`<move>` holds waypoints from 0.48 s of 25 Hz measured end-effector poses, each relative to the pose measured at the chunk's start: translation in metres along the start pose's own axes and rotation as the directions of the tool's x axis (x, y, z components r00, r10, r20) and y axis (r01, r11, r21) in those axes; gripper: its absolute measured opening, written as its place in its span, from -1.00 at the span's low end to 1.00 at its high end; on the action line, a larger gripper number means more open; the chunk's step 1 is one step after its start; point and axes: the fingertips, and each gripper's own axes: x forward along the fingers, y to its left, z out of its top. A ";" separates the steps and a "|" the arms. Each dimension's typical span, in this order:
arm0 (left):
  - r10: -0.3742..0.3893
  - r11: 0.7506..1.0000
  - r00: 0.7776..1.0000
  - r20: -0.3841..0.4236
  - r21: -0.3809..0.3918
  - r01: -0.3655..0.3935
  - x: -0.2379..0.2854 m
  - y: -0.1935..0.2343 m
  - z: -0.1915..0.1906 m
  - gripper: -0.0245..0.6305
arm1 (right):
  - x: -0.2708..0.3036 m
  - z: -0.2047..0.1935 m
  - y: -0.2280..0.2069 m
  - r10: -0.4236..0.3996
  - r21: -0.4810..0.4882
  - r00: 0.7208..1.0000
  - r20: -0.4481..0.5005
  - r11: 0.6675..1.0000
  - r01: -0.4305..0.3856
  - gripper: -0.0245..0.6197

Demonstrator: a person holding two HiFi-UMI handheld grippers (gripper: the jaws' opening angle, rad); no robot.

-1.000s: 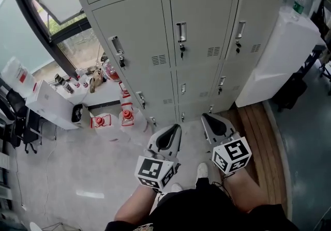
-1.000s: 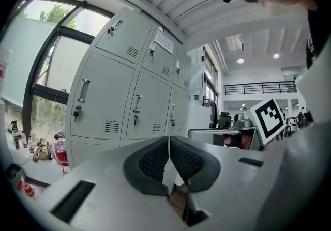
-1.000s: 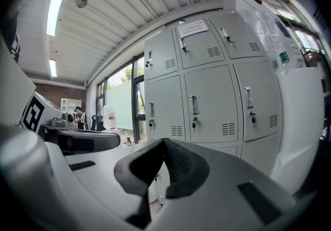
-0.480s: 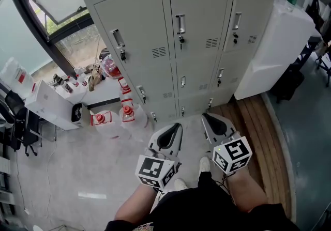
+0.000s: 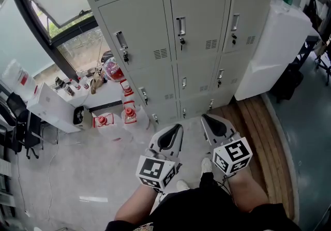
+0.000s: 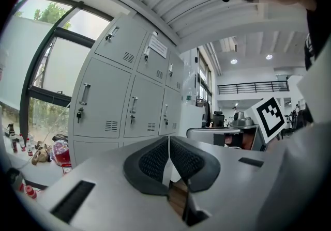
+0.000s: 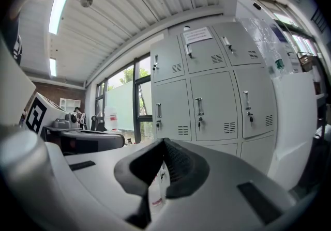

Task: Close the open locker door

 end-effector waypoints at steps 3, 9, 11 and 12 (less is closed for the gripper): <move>0.000 1.000 1.000 0.003 0.000 0.000 -0.004 -0.001 0.001 -0.86 | -0.002 0.001 0.003 0.001 0.000 1.000 0.001 1.000 -0.001 -0.76; 0.005 1.000 1.000 0.006 -0.001 -0.005 -0.010 -0.003 0.001 -0.86 | -0.008 0.003 0.010 0.007 -0.007 1.000 0.006 1.000 -0.007 -0.76; 0.005 1.000 1.000 0.007 -0.003 -0.005 -0.011 -0.005 0.001 -0.86 | -0.010 0.004 0.011 0.007 -0.006 1.000 0.007 1.000 -0.007 -0.76; 0.006 1.000 1.000 0.008 -0.004 -0.005 -0.012 -0.006 0.000 -0.86 | -0.011 0.004 0.011 0.007 -0.006 1.000 0.008 1.000 -0.007 -0.76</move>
